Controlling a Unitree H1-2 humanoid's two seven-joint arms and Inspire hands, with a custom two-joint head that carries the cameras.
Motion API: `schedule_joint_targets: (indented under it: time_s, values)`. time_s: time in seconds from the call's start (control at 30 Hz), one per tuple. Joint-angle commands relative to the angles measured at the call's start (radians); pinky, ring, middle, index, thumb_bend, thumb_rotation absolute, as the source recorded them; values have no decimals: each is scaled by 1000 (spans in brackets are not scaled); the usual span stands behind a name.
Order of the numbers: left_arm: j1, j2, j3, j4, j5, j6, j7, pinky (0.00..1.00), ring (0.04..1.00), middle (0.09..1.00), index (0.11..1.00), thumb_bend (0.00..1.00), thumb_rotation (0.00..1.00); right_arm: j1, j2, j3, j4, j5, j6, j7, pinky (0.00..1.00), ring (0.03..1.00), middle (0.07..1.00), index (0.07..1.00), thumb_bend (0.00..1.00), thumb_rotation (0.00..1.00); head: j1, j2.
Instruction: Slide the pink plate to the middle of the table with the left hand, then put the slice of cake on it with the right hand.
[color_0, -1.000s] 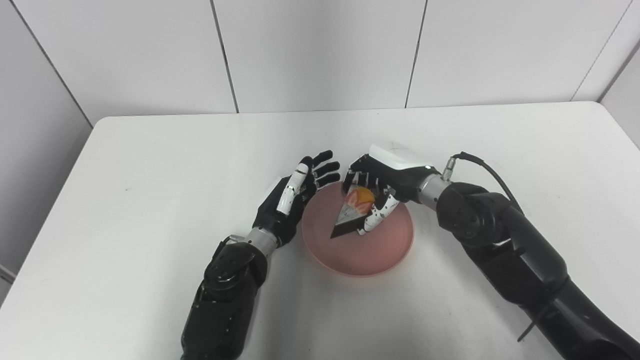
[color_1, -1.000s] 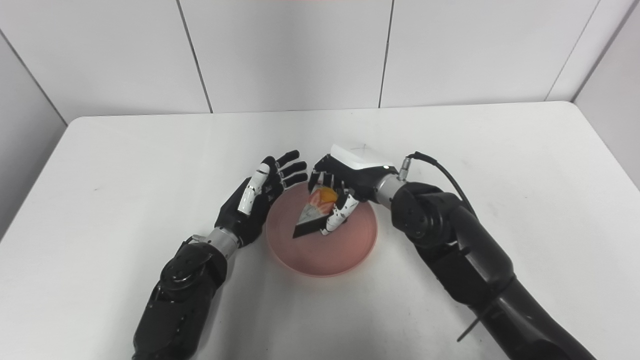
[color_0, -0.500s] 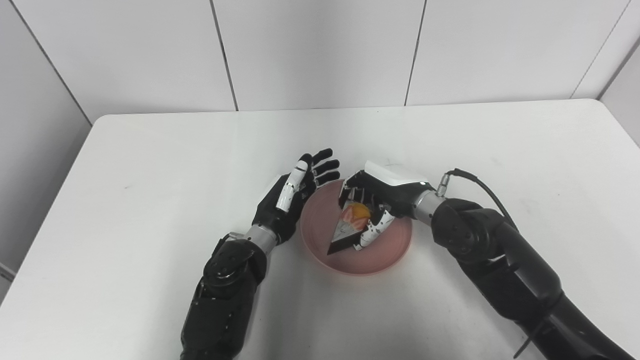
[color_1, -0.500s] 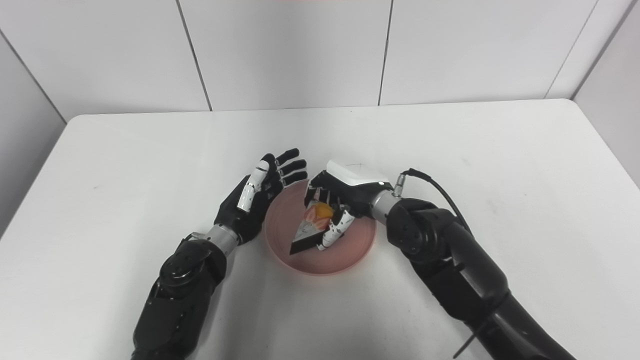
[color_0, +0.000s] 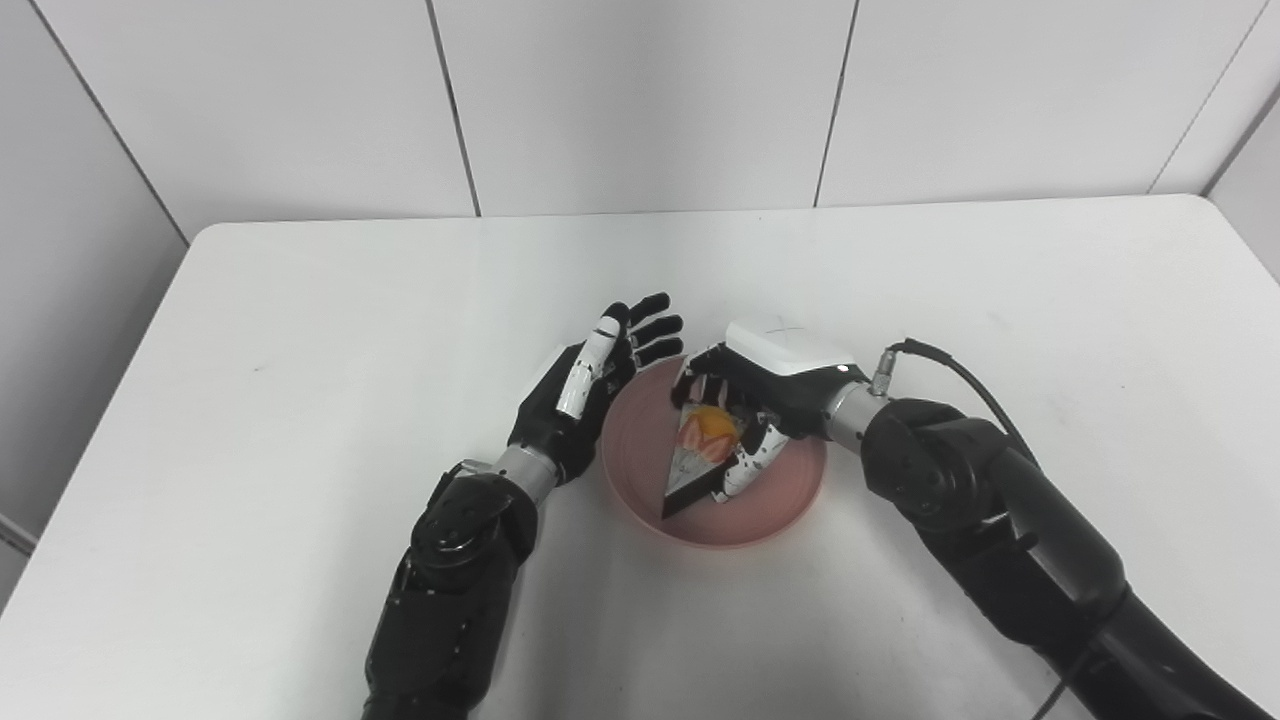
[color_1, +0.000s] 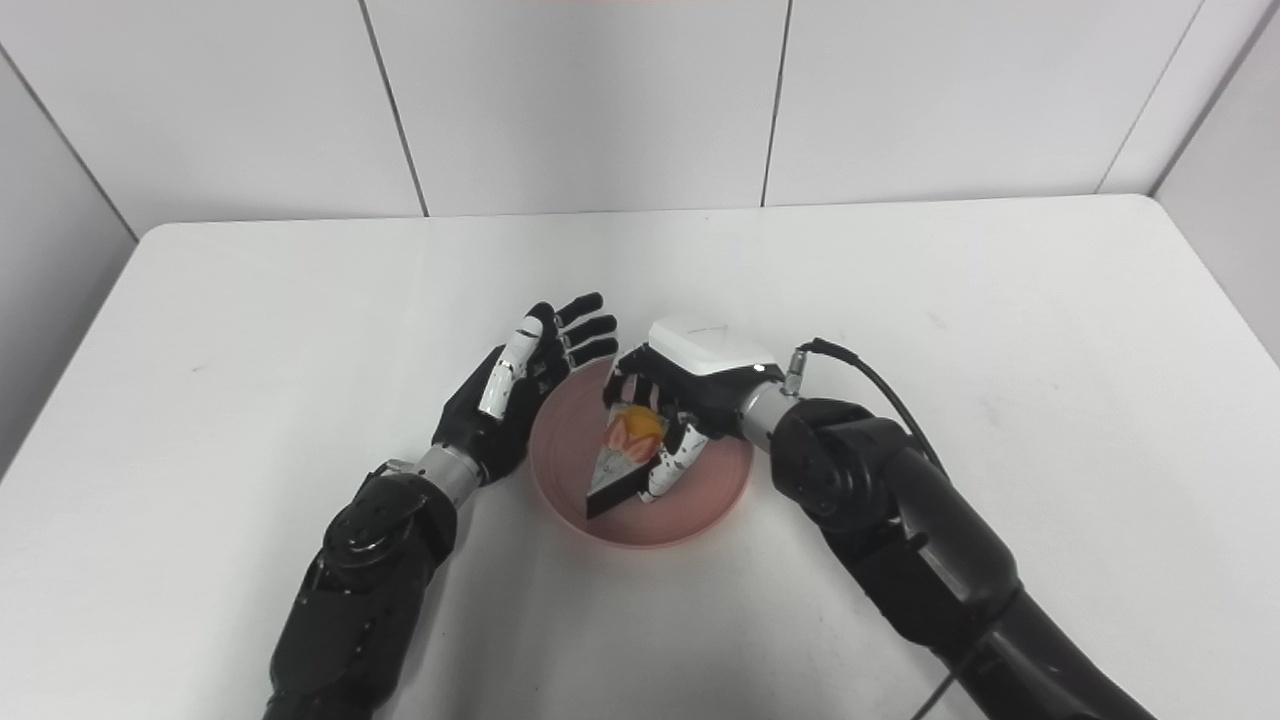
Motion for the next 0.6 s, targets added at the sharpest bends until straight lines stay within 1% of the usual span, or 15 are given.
schedule_joint_targets:
  time_s: [0.0, 0.03, 0.1, 0.17, 0.3, 0.43, 0.57]
  values:
    - [29, -2, 0, 22, 3, 65, 7, 838, 865, 873, 867, 406, 1000, -23, -10, 10, -30, -10, 22, 54, 676, 874, 936, 954, 793, 430, 1, 1]
    - [28, -3, 1, 23, 3, 67, 9, 838, 864, 872, 867, 406, 1000, -24, -11, 8, -35, -11, 25, 64, 684, 882, 942, 960, 798, 444, 1, 1]
    - [28, -3, 1, 24, 4, 67, 10, 836, 863, 872, 869, 404, 1000, -25, -14, 3, -43, -11, 27, 78, 751, 928, 983, 990, 841, 540, 1, 1]
    - [27, -1, -1, 26, 6, 63, 6, 829, 861, 872, 871, 395, 1000, -28, -18, 3, -49, -17, 22, 84, 842, 975, 998, 999, 884, 632, 1, 1]
    - [27, 2, -3, 29, 7, 57, 2, 829, 863, 873, 867, 393, 1000, -37, -22, 3, -62, -30, 25, 104, 905, 999, 1000, 1000, 914, 656, 3, 0]
    - [25, 4, -4, 29, 8, 63, 3, 835, 864, 870, 856, 395, 1000, -45, -27, -4, -105, -41, 36, 139, 924, 1000, 1000, 1000, 946, 667, 0, -2]
    - [24, 5, -4, 38, 9, 47, 0, 830, 866, 873, 856, 395, 1000, -49, -30, -12, -141, -50, 38, 164, 929, 999, 1000, 1000, 973, 673, -3, -5]
